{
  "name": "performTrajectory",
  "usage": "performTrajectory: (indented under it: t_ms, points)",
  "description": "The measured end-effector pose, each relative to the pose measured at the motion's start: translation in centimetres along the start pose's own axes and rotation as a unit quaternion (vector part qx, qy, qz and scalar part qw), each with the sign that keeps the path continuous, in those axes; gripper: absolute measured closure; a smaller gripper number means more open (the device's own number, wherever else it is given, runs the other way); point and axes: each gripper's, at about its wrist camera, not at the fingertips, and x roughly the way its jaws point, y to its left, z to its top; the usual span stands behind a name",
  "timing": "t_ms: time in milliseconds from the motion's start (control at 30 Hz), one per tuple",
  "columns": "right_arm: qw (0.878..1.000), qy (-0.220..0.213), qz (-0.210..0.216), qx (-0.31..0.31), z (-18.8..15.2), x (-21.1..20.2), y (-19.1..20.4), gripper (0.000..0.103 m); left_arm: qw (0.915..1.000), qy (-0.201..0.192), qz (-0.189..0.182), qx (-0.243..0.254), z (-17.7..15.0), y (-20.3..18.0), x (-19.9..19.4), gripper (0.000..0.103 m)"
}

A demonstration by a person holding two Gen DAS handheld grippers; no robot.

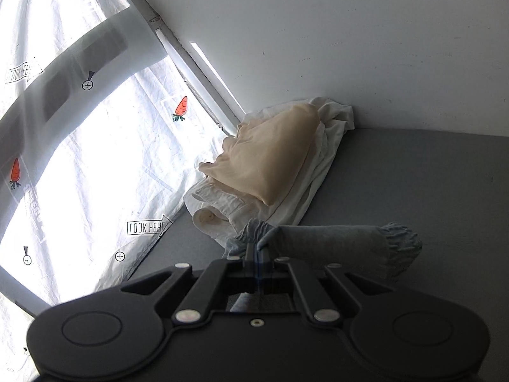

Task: Fold clothes

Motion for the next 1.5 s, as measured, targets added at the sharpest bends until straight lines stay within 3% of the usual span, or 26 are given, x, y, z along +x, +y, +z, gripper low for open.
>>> performTrajectory:
  t_ms: [433,667,867,967,1000,1100,1200,1333,1500]
  points:
    - [0.999,-0.016,-0.029,-0.015,0.7,7.1,3.8,0.102,0.9998,0.015,0.008,0.011,-0.4,-5.3,11.0,0.102]
    - [0.998,-0.019,-0.047,-0.029,1.1,11.8,6.9,0.102,0.9997,0.011,0.022,0.008,1.2,-8.4,17.7,0.103]
    - [0.994,0.005,-0.077,-0.079,0.5,16.4,9.7,0.102,0.9984,0.046,0.019,0.026,0.9,-9.7,23.0,0.103]
    - [0.989,0.026,-0.099,-0.104,-0.5,17.6,10.7,0.099,0.9968,0.068,0.018,0.038,-0.3,-9.9,23.6,0.103]
    - [0.988,0.03,-0.103,-0.111,-0.9,17.8,11.0,0.094,0.9962,0.075,0.02,0.04,-0.8,-9.8,23.5,0.103]
    - [0.986,0.03,-0.102,-0.129,-2.0,17.0,11.8,0.061,0.9945,0.094,0.028,0.038,-1.9,-9.0,23.0,0.103]
    - [0.985,0.038,-0.089,-0.142,-3.0,15.7,12.2,0.062,0.9912,0.119,0.035,0.048,-2.8,-8.4,22.3,0.1]
    - [0.984,0.056,-0.079,-0.15,-4.8,14.2,12.3,0.062,0.9822,0.156,0.044,0.096,-4.0,-8.5,21.6,0.08]
    - [0.984,0.071,-0.069,-0.145,-6.9,12.1,12.6,0.06,0.969,0.183,0.033,0.163,-5.3,-9.5,20.9,0.073]
